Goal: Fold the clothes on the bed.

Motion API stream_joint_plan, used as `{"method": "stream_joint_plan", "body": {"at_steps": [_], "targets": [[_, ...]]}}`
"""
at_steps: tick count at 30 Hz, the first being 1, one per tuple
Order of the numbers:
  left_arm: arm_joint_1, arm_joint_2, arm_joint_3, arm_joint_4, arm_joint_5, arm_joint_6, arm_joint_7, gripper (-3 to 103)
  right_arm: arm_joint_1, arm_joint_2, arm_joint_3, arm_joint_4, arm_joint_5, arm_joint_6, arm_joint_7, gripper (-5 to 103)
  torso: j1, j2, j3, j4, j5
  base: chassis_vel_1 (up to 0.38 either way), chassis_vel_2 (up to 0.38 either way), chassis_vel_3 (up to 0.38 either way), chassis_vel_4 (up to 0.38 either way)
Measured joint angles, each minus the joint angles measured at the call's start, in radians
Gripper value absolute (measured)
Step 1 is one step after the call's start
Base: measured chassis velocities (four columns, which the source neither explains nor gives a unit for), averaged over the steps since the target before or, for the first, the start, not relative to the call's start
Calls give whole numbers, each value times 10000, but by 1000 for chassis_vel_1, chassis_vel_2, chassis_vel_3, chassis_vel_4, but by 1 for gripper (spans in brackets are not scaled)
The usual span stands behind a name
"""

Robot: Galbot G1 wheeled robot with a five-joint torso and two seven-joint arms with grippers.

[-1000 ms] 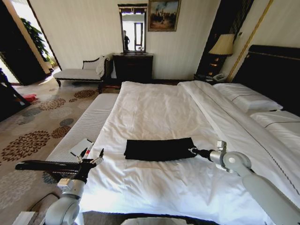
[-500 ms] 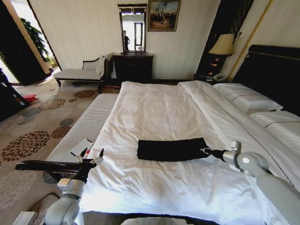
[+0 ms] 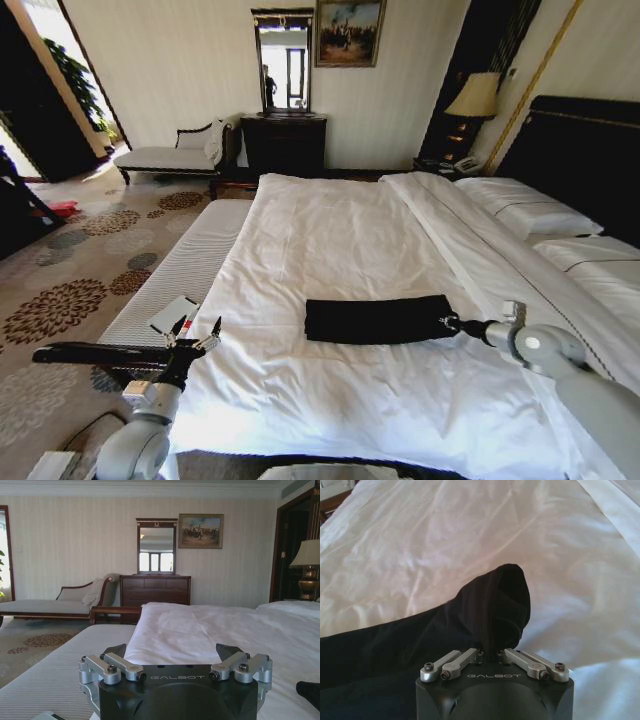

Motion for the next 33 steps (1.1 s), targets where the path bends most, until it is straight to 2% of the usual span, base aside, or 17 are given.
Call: {"method": "stream_joint_plan", "body": {"at_steps": [3, 10, 16, 26, 33], "targets": [[0, 0, 0, 0, 0, 0, 0, 100, 0, 3, 58, 415, 33, 6, 132, 4, 0, 0, 0, 1, -1, 0, 0, 0, 0], [0, 0, 0, 1, 0, -1, 0, 100, 204, -48, 124, 1579, 879, -161, 885, 4, 0, 0, 0, 2, -3, 0, 0, 0, 0], [0, 0, 0, 0, 0, -1, 0, 100, 614, 128, -310, 2467, 1478, -172, 1531, 4, 1, 0, 0, 2, -3, 0, 0, 0, 0], [0, 0, 0, 0, 0, -1, -2, 100, 1457, 544, -1976, 2912, 885, -182, 1780, 4, 3, 0, 1, 3, -1, 0, 0, 0, 0], [0, 0, -1, 0, 0, -1, -1, 100, 2056, 652, -2831, 3203, 841, -188, 1971, 4, 3, 0, 1, 2, -2, 0, 0, 0, 0]]}}
